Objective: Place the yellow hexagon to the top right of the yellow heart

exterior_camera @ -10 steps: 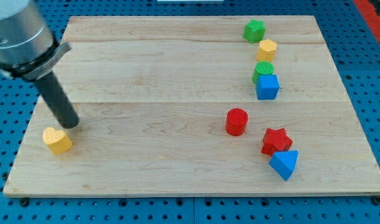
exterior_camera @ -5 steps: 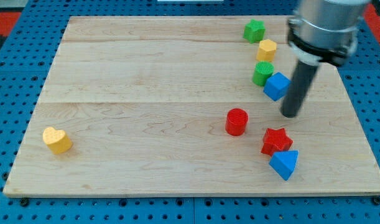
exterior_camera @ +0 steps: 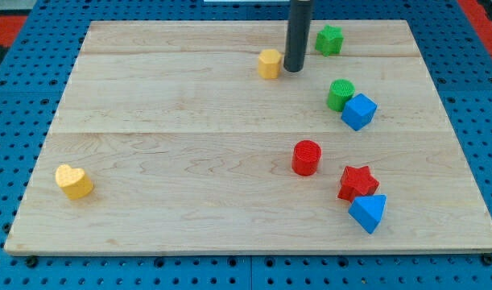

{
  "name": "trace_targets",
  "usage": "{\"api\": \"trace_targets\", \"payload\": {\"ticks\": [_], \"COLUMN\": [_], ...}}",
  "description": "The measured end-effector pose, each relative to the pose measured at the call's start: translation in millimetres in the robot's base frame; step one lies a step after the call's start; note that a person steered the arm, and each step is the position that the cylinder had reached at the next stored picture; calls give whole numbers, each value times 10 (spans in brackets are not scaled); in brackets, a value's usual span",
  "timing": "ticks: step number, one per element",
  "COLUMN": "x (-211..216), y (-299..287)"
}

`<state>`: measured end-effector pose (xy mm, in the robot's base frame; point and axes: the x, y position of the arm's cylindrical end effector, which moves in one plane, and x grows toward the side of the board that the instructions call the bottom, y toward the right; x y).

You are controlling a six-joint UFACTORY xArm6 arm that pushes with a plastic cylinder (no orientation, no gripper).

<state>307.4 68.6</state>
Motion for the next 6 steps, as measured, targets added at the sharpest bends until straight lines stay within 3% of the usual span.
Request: {"api": "trace_targets", "payload": {"ticks": [2, 3, 4, 6], "x": [-286, -505, -218, 815], "y": [-1545, -1755, -2520, -2822]}}
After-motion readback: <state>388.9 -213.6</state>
